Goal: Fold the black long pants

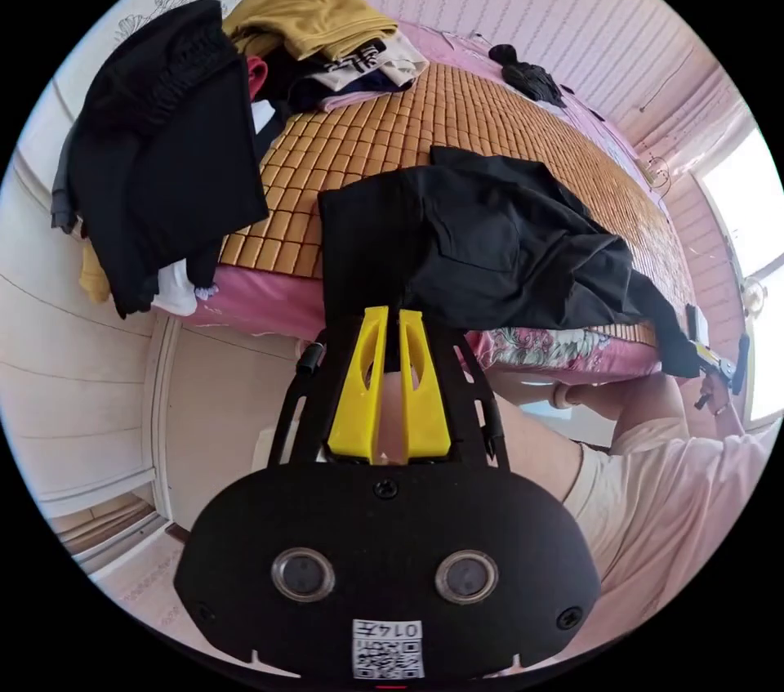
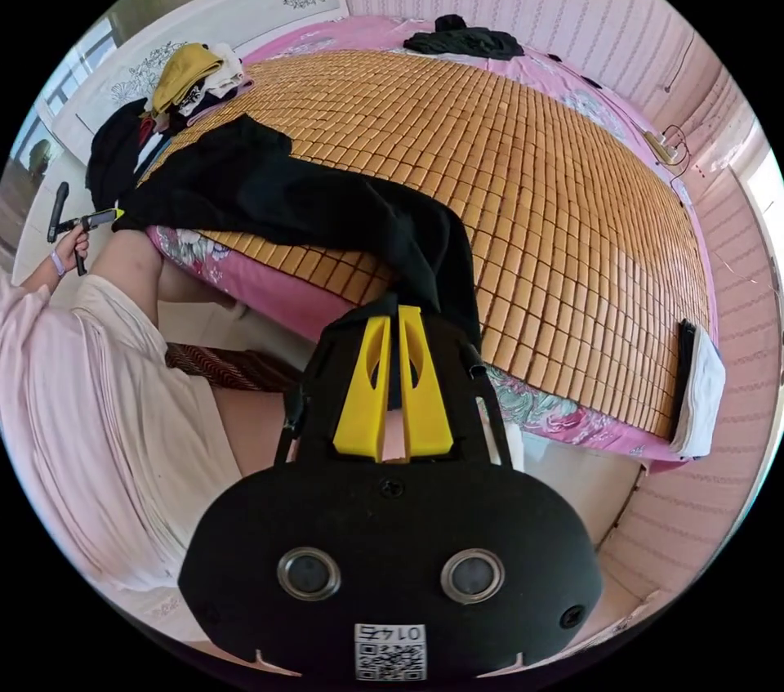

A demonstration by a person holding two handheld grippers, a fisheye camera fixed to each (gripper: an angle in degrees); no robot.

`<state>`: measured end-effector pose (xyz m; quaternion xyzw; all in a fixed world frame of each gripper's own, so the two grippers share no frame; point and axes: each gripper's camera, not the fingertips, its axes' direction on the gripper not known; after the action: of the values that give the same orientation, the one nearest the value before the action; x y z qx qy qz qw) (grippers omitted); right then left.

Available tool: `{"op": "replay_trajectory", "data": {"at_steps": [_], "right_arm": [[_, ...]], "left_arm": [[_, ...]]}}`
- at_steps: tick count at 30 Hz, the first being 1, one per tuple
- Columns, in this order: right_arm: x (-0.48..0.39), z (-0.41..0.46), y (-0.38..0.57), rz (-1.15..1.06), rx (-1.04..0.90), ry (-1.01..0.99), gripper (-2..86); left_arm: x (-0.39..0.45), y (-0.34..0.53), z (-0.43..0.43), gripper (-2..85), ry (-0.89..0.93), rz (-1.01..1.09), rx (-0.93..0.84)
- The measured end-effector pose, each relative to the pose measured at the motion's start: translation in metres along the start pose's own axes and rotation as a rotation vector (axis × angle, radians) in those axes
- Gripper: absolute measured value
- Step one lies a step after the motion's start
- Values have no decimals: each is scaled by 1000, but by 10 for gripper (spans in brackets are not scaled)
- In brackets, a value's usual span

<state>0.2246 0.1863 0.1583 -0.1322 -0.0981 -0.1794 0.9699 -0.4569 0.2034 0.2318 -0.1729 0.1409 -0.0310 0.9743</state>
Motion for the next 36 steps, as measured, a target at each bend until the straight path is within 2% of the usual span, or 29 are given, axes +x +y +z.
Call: {"op": "replay_trajectory", "data": {"at_steps": [6,9,14,18,21,23,28,29,32,36], "right_arm": [[-19,12,-85,-93,50,-75,47],[-41,31,-125,-176,37,-121,93],[-67,54,-171,-221,42,-168,137],[-89,87,-193,-281,-51,-146,140],[-93,134,-190,-272,-267,-128,122],[-89,130,-183,-258,-214,-143,99],[-70,119,-149,-223,-212,-155,11],[-65,114,-144,-213,-191,-168,7],[-31,80,-122,-138,-56,-203,0],[38,27,-96,32,131,-192,-3]], "left_arm": [[-12,-3,-34,-8,-21,32,89],[-20,-8,-45,-4,-24,8,126],[-3,-59,-25,63,-114,140,89],[19,-109,18,102,-147,206,-5],[36,-140,55,135,-164,203,-76],[43,-146,91,136,-204,186,-239],[55,-135,85,51,-177,271,-222],[60,-132,82,25,-220,295,-229],[72,-125,51,8,-250,355,-139],[75,-134,-5,0,-183,332,8]]}}
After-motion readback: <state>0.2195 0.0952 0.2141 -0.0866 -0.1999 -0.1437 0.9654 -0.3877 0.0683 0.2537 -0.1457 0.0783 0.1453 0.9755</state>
